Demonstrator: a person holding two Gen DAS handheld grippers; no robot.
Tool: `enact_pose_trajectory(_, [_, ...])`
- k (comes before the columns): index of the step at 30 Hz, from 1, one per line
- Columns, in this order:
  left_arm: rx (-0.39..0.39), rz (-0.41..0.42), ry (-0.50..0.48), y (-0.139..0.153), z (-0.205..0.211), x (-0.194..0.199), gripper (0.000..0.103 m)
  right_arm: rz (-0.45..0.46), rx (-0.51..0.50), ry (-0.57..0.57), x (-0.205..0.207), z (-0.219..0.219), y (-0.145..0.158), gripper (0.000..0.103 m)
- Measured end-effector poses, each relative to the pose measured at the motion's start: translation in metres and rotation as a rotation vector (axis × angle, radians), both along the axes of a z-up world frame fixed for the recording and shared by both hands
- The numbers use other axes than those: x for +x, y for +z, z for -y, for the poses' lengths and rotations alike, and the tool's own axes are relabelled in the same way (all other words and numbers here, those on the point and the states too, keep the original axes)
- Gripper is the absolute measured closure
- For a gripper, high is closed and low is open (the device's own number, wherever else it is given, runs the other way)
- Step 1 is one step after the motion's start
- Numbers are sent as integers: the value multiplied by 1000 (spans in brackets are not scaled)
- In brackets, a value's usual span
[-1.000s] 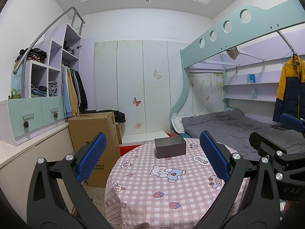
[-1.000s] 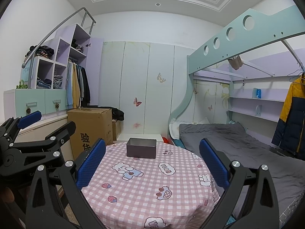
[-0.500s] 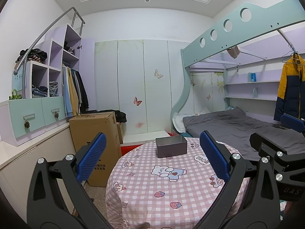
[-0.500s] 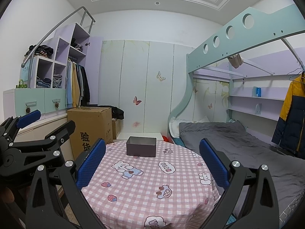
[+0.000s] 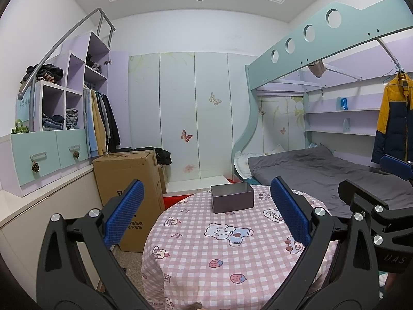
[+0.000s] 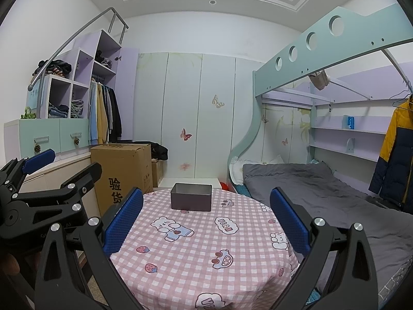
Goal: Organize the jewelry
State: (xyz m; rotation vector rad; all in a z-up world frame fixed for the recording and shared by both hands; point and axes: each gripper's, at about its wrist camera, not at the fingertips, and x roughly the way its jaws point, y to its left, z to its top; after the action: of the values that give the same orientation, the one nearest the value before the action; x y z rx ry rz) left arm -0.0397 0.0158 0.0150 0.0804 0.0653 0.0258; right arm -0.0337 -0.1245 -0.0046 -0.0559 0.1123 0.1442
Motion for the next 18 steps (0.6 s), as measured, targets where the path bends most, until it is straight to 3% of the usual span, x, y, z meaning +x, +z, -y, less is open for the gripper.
enact_pose_trajectory(18, [7, -56, -13, -14, 6, 43, 7, -50, 26, -8, 34, -6, -13, 8])
